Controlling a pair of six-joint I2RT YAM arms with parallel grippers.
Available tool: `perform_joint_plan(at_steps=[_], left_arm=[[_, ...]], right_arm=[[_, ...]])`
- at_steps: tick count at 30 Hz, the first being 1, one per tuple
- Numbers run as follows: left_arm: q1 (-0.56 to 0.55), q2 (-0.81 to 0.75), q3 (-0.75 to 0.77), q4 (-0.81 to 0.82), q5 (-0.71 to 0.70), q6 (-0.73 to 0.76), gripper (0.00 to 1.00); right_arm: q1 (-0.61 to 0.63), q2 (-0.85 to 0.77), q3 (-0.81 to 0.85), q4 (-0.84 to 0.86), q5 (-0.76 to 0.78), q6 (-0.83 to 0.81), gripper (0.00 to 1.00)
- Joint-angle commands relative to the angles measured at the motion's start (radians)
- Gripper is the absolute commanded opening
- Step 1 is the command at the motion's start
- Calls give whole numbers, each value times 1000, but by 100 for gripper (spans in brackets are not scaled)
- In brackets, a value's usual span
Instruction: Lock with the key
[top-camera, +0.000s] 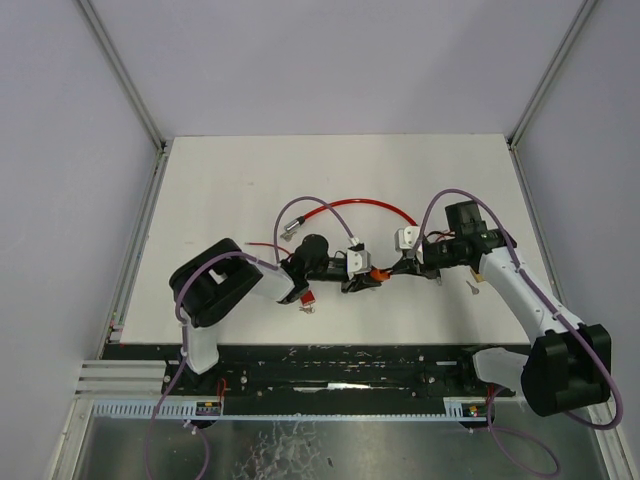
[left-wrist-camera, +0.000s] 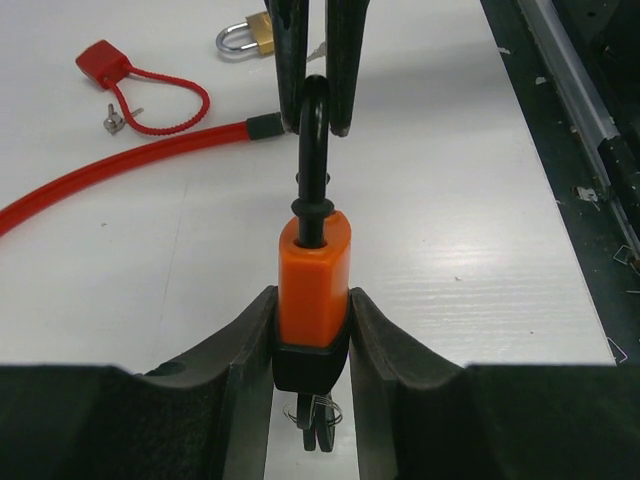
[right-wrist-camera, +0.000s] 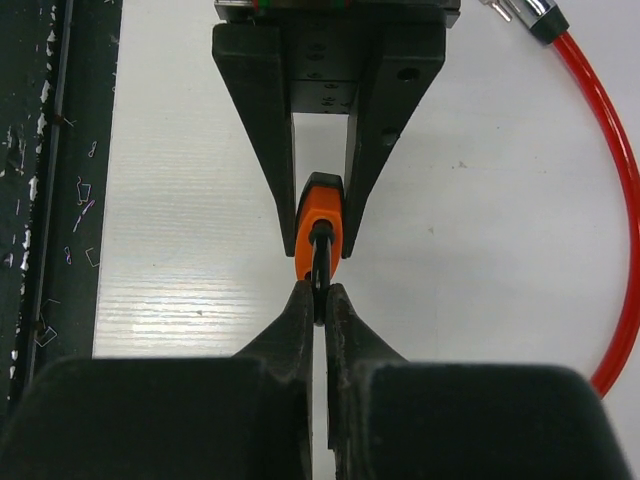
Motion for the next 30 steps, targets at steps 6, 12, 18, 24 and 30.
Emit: perform_joint_plan(at_steps=[6, 12, 18, 24, 30], left_arm=[[-4, 22, 30, 130, 14, -1, 0], [-4, 27, 28, 135, -27, 0, 0], [0, 29, 21, 150, -68, -3, 0], [8, 43, 26, 168, -66, -20, 0], [17, 54, 25, 197, -63, -38, 0]], right_arm=[[43, 76, 8, -23, 28, -12, 0], [43, 97, 34, -56, 20, -3, 0], [43, 110, 39, -64, 12, -5, 0], [44, 114, 25, -36, 9, 36, 0], [63, 139, 30, -27, 43, 80, 0]])
